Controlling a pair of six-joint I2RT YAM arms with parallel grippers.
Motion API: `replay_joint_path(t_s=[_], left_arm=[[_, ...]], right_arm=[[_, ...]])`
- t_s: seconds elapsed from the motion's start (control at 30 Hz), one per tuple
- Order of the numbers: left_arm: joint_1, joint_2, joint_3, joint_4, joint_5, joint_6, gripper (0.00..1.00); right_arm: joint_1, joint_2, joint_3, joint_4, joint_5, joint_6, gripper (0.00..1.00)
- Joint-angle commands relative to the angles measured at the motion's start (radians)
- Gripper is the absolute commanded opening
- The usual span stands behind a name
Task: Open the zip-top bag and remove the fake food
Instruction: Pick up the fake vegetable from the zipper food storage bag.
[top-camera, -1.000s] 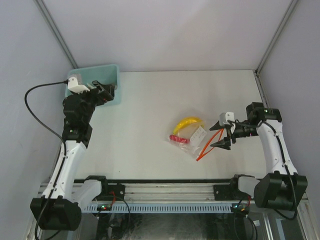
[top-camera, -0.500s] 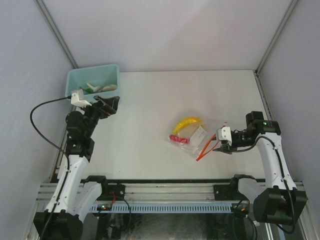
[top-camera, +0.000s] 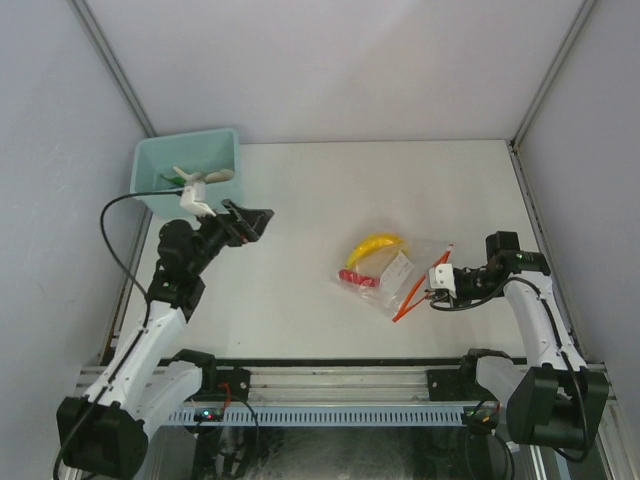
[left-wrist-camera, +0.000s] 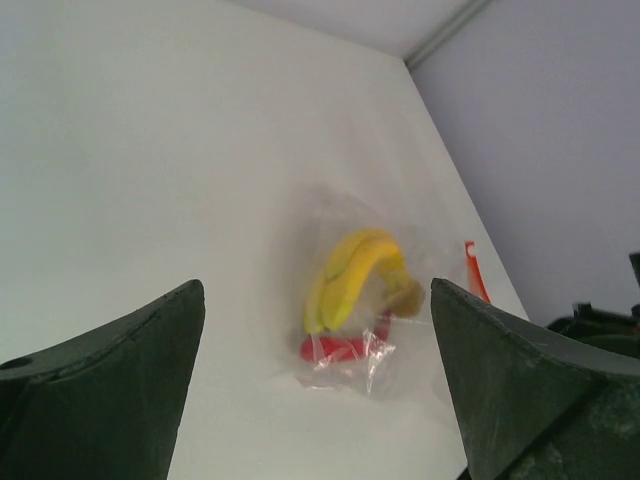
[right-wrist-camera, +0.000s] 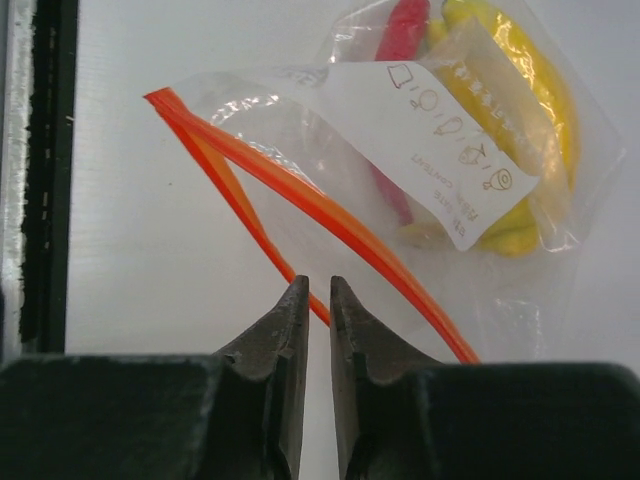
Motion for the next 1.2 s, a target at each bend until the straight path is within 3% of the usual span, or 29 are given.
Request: replay_joint_path(t_s=[0.0, 0.27, 0.57, 0.9, 1.17], left_arm=[[-0.128, 0.122, 0.033, 0.069, -0.028, 0.033, 0.96], [-0.274, 0.383, 0.146, 0.104, -0.025, 0.086, 0.98], [-0.327, 0.626, 0.249, 0.121, 0.026, 0.111, 1.0], [-0.35, 0.748, 0.302, 0.121, 0.079, 0.136, 0.98], [-0.383, 0.814, 0.309, 0.152, 0.122, 0.15, 0.9]], right_arm=[[0.006, 0.0, -0.021, 0.156, -0.026, 0.096, 0.11], [0.022, 0.004, -0.098, 0.278, -0.025, 0.119, 0.08], [0.059, 0.015, -0.148, 0.411, -0.013, 0.157, 0.09], [0.102, 0.052, -0.171, 0.489, 0.013, 0.153, 0.12], [0.147, 0.092, -0.178, 0.529, 0.027, 0.16, 0.18]])
